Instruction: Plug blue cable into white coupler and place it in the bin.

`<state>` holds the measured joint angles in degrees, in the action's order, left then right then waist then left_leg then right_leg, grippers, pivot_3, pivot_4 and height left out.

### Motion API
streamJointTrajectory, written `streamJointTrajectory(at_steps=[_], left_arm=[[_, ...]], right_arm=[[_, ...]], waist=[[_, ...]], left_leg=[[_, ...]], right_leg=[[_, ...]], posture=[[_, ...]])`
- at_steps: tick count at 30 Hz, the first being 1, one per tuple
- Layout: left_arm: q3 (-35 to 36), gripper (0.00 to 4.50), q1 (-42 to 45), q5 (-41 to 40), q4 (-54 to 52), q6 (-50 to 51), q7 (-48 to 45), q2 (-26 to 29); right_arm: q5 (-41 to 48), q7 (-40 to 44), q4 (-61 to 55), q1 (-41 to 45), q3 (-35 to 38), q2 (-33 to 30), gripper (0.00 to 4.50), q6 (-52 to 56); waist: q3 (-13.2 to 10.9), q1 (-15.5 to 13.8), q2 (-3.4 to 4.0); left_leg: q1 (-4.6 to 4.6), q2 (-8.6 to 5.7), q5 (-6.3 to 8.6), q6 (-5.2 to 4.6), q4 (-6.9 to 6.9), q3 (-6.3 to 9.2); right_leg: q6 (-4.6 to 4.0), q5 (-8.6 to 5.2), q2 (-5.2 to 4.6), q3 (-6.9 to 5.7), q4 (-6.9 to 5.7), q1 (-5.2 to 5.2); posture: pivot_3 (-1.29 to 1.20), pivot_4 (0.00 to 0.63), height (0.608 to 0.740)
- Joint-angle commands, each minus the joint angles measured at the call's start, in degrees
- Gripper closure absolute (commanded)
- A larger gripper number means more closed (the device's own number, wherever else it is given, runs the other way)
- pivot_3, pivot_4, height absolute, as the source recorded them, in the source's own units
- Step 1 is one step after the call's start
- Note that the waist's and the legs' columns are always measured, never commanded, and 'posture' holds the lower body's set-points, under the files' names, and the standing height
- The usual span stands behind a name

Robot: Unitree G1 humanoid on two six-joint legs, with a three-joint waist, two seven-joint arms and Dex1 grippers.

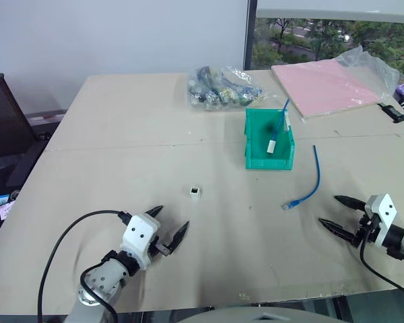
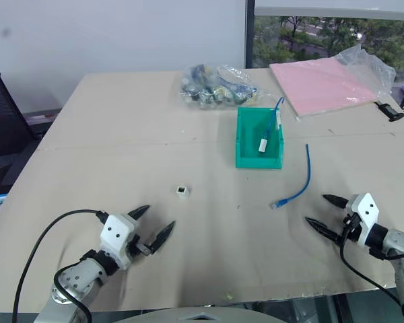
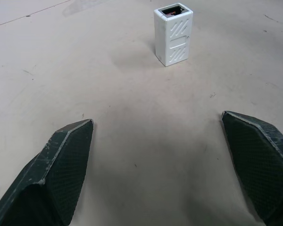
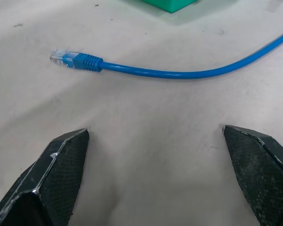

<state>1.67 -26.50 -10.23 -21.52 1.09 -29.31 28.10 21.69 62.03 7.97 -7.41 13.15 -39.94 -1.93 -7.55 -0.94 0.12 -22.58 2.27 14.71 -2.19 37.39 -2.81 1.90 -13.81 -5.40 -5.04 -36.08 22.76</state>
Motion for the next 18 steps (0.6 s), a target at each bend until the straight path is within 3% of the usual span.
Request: streamJointTrajectory(at_steps=[1,10,18], left_arm=[[-1.65,0.0,0.12,-2.05,-4.06,3.17,-5.12,3.04],[-0.94,0.0,13.37,-14.7,-17.17,12.69,-19.49,15.45],[-4.73,0.0,20.91,-16.8,-19.46,16.95,-23.42,17.51]], right_arm=[[1.55,2.42,-5.21,2.58,-1.44,-2.18,0.03,3.06],[1.05,13.08,-7.93,14.14,-9.75,-7.59,0.03,6.66],[-4.82,17.78,0.72,23.74,-18.47,-4.74,0.03,1.92]], waist=[[-0.15,0.01,0.01],[-0.97,-0.01,-0.48],[-1.34,0.11,-0.75]], left_leg=[[-0.01,0.0,0.0,0.0,0.0,0.0],[-0.18,0.01,-0.03,0.02,0.16,0.02],[-0.19,0.03,-0.03,0.03,0.16,-0.02]], right_leg=[[0.0,0.0,0.0,0.0,-0.01,0.01],[-0.17,0.08,0.18,0.13,-0.51,0.38],[-0.02,0.26,0.38,0.21,-0.61,0.45]], posture=[[0.0,0.15,0.728],[0.0,0.15,0.728],[0.0,0.15,0.728]])
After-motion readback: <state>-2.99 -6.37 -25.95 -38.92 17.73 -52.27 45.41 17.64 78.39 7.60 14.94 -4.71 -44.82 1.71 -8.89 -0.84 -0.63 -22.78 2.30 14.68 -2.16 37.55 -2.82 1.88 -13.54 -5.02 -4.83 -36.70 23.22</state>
